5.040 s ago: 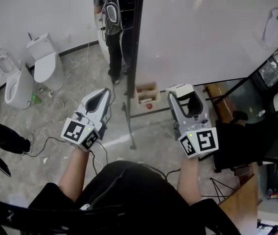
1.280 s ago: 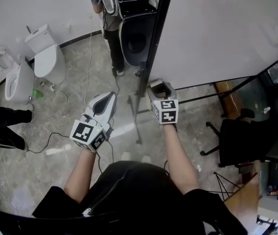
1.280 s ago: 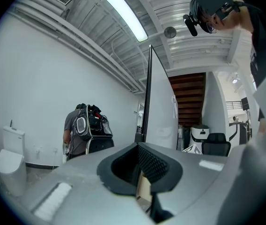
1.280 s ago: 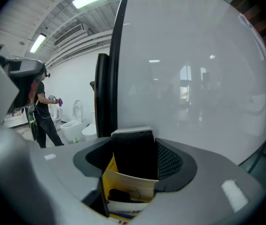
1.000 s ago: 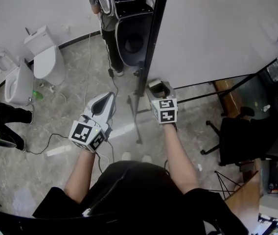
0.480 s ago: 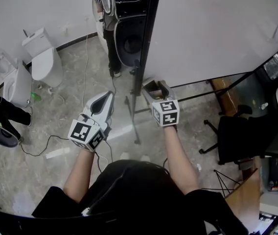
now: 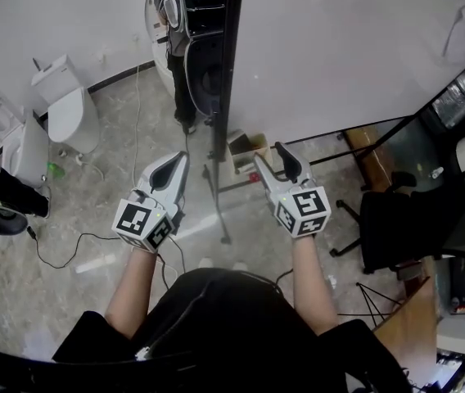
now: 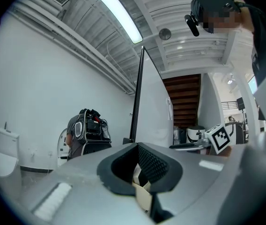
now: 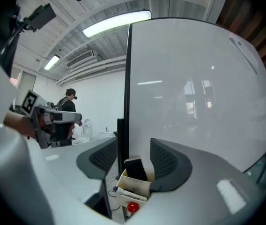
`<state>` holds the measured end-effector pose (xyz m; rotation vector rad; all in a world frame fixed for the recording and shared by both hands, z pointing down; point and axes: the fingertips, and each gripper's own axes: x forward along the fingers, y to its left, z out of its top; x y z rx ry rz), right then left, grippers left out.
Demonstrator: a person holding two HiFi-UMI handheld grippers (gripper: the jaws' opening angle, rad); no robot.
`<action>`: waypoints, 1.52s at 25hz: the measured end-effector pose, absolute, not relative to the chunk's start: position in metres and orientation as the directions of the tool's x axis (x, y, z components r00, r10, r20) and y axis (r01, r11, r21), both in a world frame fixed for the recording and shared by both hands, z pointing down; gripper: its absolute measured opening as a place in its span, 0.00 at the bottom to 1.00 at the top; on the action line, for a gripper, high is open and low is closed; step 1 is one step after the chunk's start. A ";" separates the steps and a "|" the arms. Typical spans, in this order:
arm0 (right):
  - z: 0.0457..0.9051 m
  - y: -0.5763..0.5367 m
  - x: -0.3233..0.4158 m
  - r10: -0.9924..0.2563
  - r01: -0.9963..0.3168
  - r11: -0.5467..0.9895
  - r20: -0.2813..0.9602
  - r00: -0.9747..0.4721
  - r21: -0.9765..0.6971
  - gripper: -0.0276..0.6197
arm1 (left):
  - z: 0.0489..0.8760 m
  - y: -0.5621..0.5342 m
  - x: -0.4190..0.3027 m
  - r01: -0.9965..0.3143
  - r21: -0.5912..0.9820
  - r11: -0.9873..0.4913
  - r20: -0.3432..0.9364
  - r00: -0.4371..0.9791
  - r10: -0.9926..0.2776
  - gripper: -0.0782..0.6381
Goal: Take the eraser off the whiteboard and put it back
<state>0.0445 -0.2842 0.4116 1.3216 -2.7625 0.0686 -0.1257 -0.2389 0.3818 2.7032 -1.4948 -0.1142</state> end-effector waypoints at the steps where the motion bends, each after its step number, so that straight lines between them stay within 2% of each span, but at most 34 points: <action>1: 0.403 -0.276 0.050 -0.774 -0.776 0.631 0.075 -0.629 0.001 0.39 | 0.381 -0.238 -0.126 -0.844 0.079 -0.530 -0.042 0.528 -0.848 0.12; 11: 0.351 -0.241 0.114 -0.810 -0.811 0.585 -0.057 -0.583 -0.017 0.27 | 0.377 -0.232 -0.115 -0.854 0.068 -0.517 -0.042 0.515 -0.856 0.12; 18: 0.343 -0.227 0.125 -0.810 -0.811 0.584 -0.078 -0.581 -0.025 0.18 | 0.370 -0.226 -0.117 -0.864 0.061 -0.500 -0.048 0.498 -0.866 0.12; 23: 0.339 -0.225 0.129 -0.812 -0.815 0.580 -0.090 -0.576 -0.015 0.06 | 0.366 -0.224 -0.116 -0.866 0.062 -0.496 -0.053 0.494 -0.868 0.12; 38: 0.342 -0.224 0.127 -0.803 -0.805 0.594 -0.074 -0.592 -0.004 0.06 | 0.369 -0.222 -0.113 -0.867 0.064 -0.494 -0.048 0.492 -0.869 0.12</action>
